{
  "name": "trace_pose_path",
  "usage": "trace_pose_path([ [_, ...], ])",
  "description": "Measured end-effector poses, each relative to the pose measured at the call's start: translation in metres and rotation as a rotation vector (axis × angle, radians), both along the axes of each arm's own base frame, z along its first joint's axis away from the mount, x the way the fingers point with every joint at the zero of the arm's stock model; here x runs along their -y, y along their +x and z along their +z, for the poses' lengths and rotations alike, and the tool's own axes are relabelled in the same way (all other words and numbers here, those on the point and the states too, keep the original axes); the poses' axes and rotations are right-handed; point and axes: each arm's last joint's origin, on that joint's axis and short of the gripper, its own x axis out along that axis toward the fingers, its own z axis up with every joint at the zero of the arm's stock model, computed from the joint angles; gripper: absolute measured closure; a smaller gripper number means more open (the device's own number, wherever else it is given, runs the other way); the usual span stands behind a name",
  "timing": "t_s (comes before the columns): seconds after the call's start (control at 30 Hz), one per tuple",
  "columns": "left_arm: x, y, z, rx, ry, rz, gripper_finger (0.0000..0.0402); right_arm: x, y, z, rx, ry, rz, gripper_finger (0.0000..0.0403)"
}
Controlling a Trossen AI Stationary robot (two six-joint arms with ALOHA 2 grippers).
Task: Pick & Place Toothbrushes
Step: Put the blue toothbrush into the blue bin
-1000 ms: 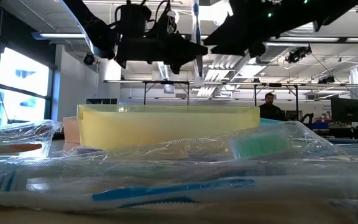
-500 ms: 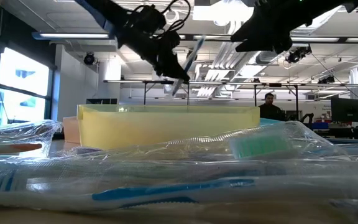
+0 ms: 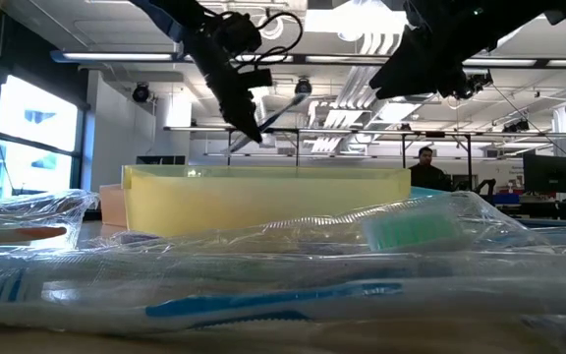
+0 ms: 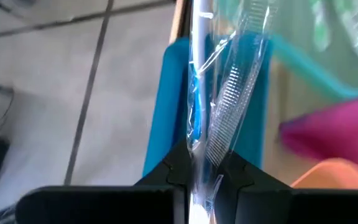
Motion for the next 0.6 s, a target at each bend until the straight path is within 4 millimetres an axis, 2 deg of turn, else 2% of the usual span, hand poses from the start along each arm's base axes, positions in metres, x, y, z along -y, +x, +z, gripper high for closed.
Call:
trace_pose_path([
  [0.13,-0.006,-0.005,0.0,-0.041,0.048,0.059,0.0373,0.0,0.001,-0.002,-0.008,-0.001,-0.001,0.0249],
  [0.33,-0.01,-0.005,-0.006,-0.164,0.145,0.038,0.0373,0.0,0.003,-0.004,-0.018,-0.002,-0.001,0.0261],
  [0.6,-0.021,0.007,-0.04,-0.332,0.198,0.086,0.0373,0.0,0.006,-0.007,-0.026,-0.003,-0.001,0.027],
])
